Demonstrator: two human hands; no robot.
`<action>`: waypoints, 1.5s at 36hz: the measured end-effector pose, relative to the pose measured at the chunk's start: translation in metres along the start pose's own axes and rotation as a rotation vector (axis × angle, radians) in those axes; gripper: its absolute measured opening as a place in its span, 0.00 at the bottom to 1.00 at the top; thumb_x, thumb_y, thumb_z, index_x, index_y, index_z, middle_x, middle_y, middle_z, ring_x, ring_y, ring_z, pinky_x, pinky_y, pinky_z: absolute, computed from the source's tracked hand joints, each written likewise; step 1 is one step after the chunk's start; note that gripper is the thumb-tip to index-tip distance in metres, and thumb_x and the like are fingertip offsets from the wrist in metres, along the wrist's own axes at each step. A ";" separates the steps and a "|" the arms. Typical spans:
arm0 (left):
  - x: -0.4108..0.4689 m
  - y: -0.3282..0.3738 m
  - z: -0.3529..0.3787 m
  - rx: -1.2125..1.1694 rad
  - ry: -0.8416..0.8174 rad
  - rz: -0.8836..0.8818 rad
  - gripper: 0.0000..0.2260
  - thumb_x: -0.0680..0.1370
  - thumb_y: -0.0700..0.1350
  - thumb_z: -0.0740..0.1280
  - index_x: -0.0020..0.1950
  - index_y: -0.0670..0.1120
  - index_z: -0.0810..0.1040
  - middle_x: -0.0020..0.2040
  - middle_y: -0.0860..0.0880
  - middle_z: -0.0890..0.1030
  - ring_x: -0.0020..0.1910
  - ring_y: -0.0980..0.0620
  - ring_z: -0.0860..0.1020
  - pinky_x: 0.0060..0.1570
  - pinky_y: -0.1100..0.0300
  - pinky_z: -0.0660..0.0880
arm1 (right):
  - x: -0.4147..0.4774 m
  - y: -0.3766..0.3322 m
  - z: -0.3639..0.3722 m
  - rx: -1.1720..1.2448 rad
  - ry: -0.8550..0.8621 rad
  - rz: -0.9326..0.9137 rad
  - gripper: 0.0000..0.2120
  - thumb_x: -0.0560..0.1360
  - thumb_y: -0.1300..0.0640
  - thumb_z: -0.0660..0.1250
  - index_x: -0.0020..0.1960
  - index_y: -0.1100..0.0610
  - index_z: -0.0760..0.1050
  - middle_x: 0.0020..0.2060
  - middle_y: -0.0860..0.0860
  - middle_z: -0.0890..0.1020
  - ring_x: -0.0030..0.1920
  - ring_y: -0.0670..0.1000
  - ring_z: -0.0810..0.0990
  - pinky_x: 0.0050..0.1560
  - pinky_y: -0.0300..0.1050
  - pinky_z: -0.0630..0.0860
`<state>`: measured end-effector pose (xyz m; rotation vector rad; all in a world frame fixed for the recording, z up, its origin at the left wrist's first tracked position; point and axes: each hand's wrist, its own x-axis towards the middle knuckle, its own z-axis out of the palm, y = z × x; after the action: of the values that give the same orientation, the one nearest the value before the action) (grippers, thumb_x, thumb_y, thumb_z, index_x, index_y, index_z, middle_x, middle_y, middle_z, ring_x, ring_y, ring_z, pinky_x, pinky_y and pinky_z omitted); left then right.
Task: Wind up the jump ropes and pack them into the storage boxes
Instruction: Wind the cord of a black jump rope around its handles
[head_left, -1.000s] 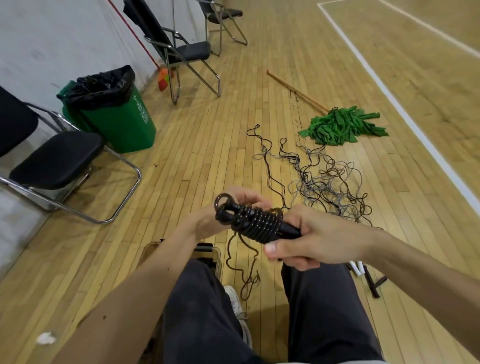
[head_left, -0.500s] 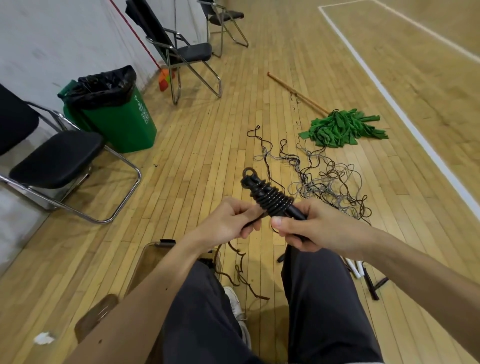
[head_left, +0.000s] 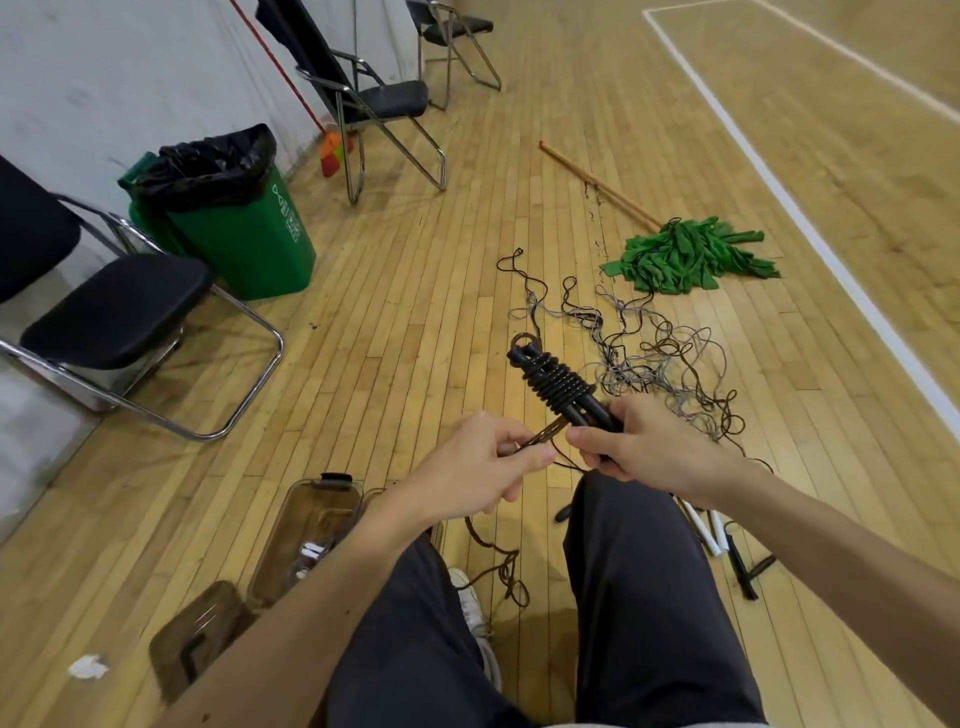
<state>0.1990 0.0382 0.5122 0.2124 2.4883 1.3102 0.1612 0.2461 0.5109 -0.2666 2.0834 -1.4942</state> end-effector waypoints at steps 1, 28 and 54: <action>0.000 0.000 0.001 0.013 0.008 -0.018 0.10 0.82 0.52 0.66 0.42 0.52 0.80 0.29 0.50 0.79 0.24 0.53 0.74 0.27 0.62 0.70 | 0.001 0.001 0.001 -0.083 0.038 -0.022 0.09 0.81 0.57 0.68 0.42 0.58 0.74 0.27 0.46 0.77 0.26 0.43 0.71 0.29 0.35 0.68; 0.002 0.033 0.009 0.646 0.110 -0.179 0.13 0.84 0.53 0.59 0.50 0.46 0.77 0.38 0.50 0.76 0.36 0.53 0.75 0.35 0.59 0.71 | 0.059 0.033 -0.014 -0.782 0.238 0.163 0.11 0.82 0.53 0.64 0.59 0.60 0.74 0.37 0.50 0.75 0.34 0.47 0.73 0.29 0.41 0.65; 0.011 0.064 -0.052 0.967 -0.037 0.457 0.15 0.81 0.54 0.64 0.58 0.45 0.80 0.51 0.51 0.78 0.45 0.56 0.74 0.47 0.61 0.76 | 0.031 0.010 -0.009 -0.579 -0.605 0.339 0.11 0.79 0.57 0.69 0.38 0.54 0.75 0.27 0.47 0.75 0.24 0.46 0.65 0.28 0.41 0.58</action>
<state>0.1700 0.0370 0.5898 1.0410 2.9227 0.0836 0.1324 0.2425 0.4934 -0.4823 1.8752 -0.4968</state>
